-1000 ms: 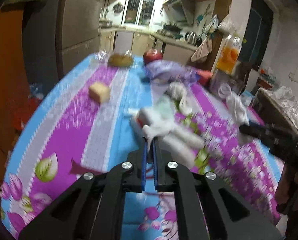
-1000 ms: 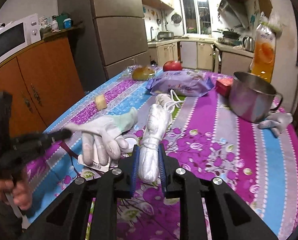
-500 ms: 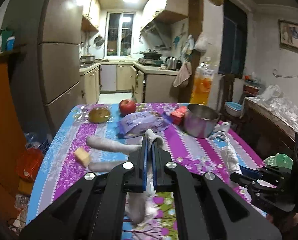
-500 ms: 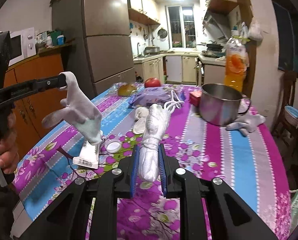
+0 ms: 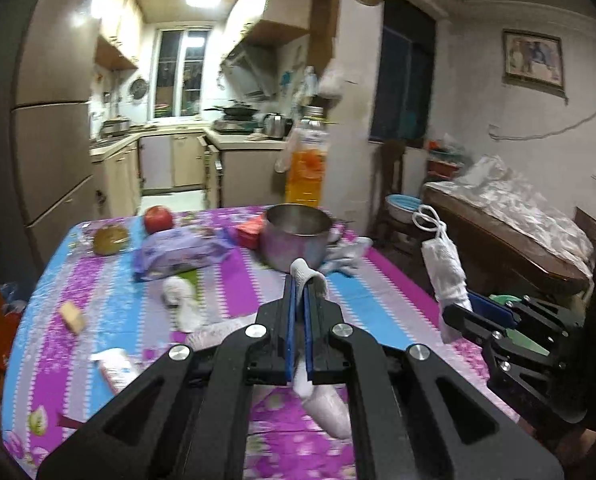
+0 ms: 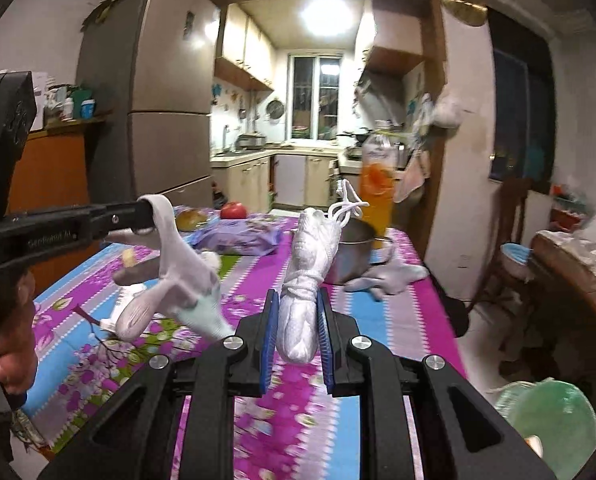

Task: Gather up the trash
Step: 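Carry both white gloves off the table over the green bin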

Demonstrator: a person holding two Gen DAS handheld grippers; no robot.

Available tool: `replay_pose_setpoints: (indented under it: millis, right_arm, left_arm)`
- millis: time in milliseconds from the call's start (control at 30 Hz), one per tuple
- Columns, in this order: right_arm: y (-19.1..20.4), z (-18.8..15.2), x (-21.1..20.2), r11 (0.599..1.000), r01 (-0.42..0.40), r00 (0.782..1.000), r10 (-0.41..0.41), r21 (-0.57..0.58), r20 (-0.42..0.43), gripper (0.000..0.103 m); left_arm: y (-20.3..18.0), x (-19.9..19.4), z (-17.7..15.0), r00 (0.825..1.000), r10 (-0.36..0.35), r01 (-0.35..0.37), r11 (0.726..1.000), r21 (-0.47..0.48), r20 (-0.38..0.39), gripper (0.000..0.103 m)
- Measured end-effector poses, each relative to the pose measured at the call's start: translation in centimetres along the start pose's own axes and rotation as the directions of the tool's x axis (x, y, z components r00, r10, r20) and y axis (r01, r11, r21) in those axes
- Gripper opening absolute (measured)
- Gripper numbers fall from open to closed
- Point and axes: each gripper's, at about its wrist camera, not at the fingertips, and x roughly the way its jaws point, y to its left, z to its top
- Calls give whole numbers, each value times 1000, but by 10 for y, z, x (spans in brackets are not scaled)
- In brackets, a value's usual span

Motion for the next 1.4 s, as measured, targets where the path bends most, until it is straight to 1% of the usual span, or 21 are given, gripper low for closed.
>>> replay_pose_setpoints:
  millis: [200,333,567,867,1000,1200,1300,1400]
  right_arm:
    - [-39,-5,-34,995,95,995,-95,24,11,20]
    - [-66,-8,-59,986,160,987,-161,37,11,20]
    - [-114,-19,-100,960,270,963,-269,69,-13,20]
    - [-170,-33,-148,922,371,929,-367,111,-51,20]
    - [-200,-40,-163,906,401,916,-392,136,-85,20]
    - [-254,-55,-174,889,413,907,-383,198,-176,20]
    - [-279,-64,-165,890,398,905,-342,220,-255,20]
    - [-302,-73,-152,895,379,893,-287,236,-347,20]
  left_arm:
    - [-47,8,-2,996,-90,90,996,21,-5,2]
    - [-79,12,-1,989,-145,145,989,41,-8,2]
    - [-137,21,3,973,-232,232,969,84,-15,2]
    - [-203,34,6,946,-322,324,937,131,-33,2]
    - [-236,40,8,931,-363,365,917,160,-41,2]
    - [-280,49,13,909,-412,416,889,191,-59,2]
    - [-299,58,13,902,-425,432,879,201,-78,2]
    - [-319,70,10,892,-438,453,867,209,-117,2]
